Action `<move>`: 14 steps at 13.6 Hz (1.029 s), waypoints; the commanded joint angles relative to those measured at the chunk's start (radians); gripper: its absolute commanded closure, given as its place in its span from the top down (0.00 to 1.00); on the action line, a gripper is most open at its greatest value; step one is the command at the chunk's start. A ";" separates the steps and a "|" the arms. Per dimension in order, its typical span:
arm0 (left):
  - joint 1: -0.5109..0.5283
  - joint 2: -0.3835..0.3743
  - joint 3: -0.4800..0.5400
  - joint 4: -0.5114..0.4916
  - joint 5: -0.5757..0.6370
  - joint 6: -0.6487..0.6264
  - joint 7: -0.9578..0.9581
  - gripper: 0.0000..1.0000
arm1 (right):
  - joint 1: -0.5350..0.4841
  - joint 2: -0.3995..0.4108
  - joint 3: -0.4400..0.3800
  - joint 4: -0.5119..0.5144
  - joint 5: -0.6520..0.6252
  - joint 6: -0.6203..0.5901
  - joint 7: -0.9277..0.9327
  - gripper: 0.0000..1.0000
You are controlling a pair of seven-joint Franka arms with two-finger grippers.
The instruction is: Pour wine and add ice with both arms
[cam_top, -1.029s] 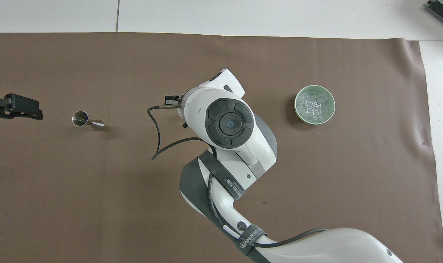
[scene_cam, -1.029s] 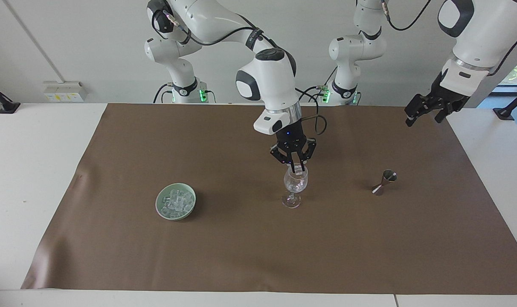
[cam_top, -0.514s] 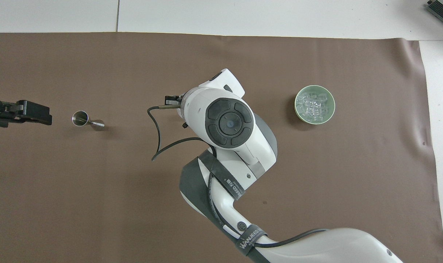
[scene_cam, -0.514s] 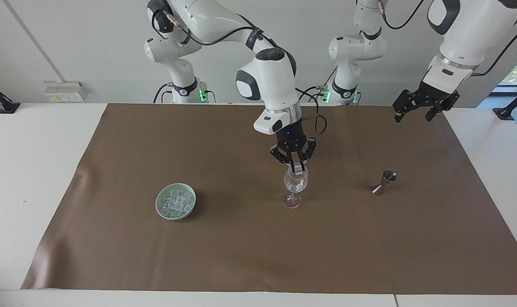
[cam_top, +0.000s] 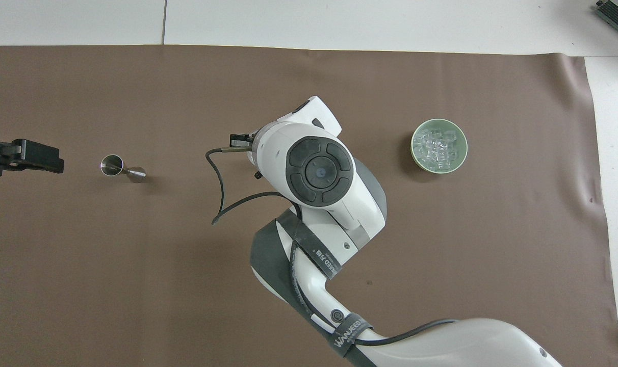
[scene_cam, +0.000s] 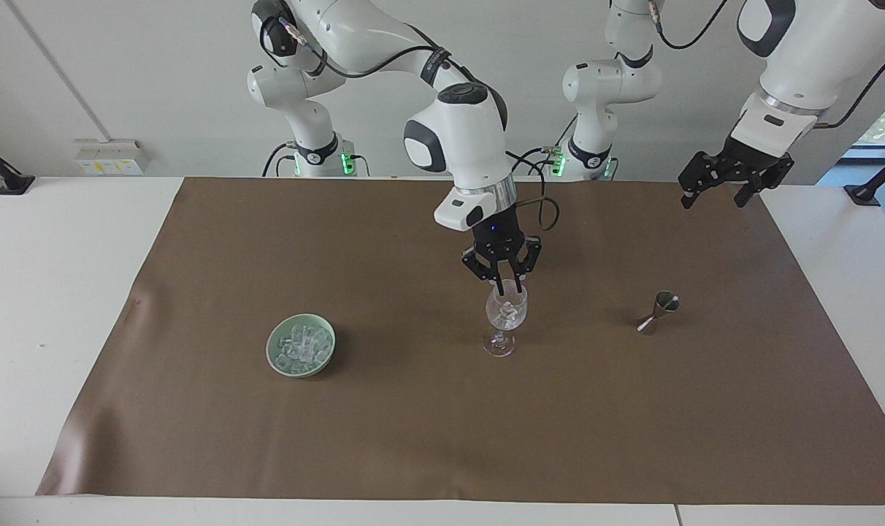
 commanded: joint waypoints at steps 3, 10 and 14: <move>0.017 -0.019 -0.001 -0.026 0.002 0.028 0.026 1.00 | -0.010 -0.009 0.001 0.036 -0.031 -0.053 0.025 0.32; 0.012 -0.019 -0.007 -0.028 0.002 0.030 0.014 1.00 | -0.097 -0.106 0.004 0.045 -0.013 -0.169 -0.186 0.34; 0.009 -0.018 -0.010 -0.025 -0.020 0.036 0.017 1.00 | -0.183 -0.161 0.006 0.045 0.027 -0.298 -0.301 0.38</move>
